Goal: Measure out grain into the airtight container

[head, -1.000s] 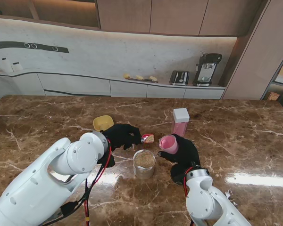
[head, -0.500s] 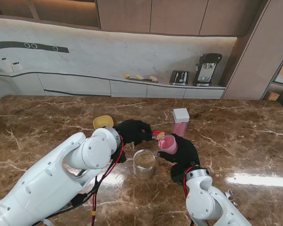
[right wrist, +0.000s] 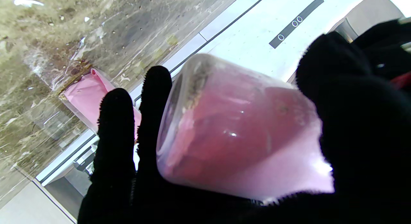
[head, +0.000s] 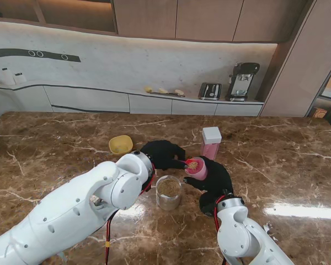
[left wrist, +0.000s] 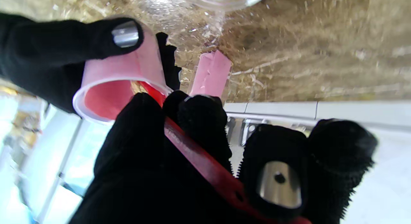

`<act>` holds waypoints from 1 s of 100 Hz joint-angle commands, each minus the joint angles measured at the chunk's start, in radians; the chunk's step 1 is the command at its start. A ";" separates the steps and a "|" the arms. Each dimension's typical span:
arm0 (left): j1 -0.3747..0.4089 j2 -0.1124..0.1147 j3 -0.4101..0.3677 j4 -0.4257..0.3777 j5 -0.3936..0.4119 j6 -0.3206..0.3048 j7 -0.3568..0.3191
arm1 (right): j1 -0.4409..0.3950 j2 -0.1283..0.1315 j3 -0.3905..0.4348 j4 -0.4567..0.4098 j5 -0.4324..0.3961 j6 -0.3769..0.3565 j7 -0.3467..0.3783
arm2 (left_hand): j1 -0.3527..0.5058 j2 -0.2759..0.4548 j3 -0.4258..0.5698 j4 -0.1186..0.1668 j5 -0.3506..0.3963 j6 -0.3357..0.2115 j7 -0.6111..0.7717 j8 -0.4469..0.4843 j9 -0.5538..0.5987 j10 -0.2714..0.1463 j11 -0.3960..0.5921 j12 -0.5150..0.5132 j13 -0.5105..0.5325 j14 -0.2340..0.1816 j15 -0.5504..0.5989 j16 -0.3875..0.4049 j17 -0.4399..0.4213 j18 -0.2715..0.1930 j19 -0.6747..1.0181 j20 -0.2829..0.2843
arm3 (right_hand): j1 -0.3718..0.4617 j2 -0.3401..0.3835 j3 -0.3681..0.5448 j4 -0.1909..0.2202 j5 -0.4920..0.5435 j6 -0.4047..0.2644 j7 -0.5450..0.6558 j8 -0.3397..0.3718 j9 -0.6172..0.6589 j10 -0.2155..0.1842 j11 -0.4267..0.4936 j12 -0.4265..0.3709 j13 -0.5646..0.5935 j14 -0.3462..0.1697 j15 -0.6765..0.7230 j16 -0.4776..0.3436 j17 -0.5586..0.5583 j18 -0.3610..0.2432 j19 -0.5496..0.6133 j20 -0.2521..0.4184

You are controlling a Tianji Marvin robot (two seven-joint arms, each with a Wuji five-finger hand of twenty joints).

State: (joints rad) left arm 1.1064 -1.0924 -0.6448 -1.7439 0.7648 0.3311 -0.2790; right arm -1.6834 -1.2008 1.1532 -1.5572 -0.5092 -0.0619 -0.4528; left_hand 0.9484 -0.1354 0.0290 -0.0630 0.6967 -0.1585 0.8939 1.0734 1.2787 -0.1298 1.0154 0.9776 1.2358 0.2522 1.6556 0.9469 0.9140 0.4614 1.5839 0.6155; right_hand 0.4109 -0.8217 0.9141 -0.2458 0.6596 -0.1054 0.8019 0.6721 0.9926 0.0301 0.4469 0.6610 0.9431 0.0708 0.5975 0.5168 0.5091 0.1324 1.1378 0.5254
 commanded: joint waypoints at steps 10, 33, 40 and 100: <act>0.004 -0.005 0.015 0.030 0.115 -0.079 0.077 | -0.008 -0.004 0.000 0.003 0.005 -0.002 0.009 | 0.019 0.041 -0.013 0.031 -0.012 -0.033 0.016 0.024 0.080 -0.021 0.022 0.013 0.030 0.000 0.108 0.015 0.036 0.028 0.075 0.014 | 0.086 0.160 0.179 -0.006 0.049 -0.121 0.079 0.008 0.024 -0.068 0.027 -0.007 0.004 -0.039 -0.003 0.003 -0.002 -0.023 -0.013 -0.020; 0.018 0.000 0.009 0.041 0.261 -0.153 0.150 | -0.010 -0.004 0.002 0.002 0.006 -0.001 0.008 | 0.018 0.038 -0.012 0.029 -0.012 -0.036 0.020 0.021 0.079 -0.019 0.028 0.007 0.030 0.004 0.109 0.013 0.036 0.029 0.073 0.010 | 0.086 0.160 0.179 -0.006 0.049 -0.121 0.079 0.008 0.024 -0.068 0.027 -0.007 0.003 -0.038 -0.004 0.003 -0.001 -0.023 -0.013 -0.020; 0.014 0.007 0.011 0.043 0.314 -0.193 0.154 | -0.009 -0.004 0.001 0.002 0.006 -0.001 0.009 | 0.012 0.040 -0.013 0.028 -0.012 -0.048 0.021 0.021 0.078 -0.031 0.030 0.004 0.030 -0.006 0.109 0.011 0.040 0.021 0.072 0.008 | 0.085 0.160 0.178 -0.006 0.048 -0.121 0.079 0.008 0.024 -0.067 0.027 -0.007 0.003 -0.039 -0.004 0.003 -0.001 -0.023 -0.013 -0.020; 0.050 0.014 -0.024 0.039 0.330 -0.275 0.198 | -0.010 -0.005 0.000 -0.001 0.004 0.009 0.006 | 0.008 0.040 -0.015 0.025 -0.016 -0.057 0.026 0.019 0.077 -0.038 0.034 -0.001 0.030 -0.009 0.110 0.008 0.042 0.016 0.074 0.003 | 0.087 0.163 0.178 -0.006 0.048 -0.122 0.079 0.008 0.025 -0.068 0.028 -0.006 0.003 -0.040 -0.003 0.003 -0.002 -0.023 -0.014 -0.021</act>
State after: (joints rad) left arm 1.1524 -1.0798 -0.6721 -1.7031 1.0870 0.0463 -0.0860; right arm -1.6855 -1.2017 1.1543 -1.5591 -0.5101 -0.0589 -0.4556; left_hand 0.9477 -0.1353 0.0167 -0.0634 0.7031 -0.1741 0.8955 1.0737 1.2787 -0.1313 1.0154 0.9778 1.2359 0.2522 1.6556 0.9469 0.9274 0.4614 1.5839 0.6155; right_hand 0.4109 -0.8217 0.9141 -0.2458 0.6596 -0.1054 0.8019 0.6721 0.9926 0.0300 0.4469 0.6610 0.9431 0.0707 0.5975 0.5168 0.5091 0.1320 1.1378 0.5252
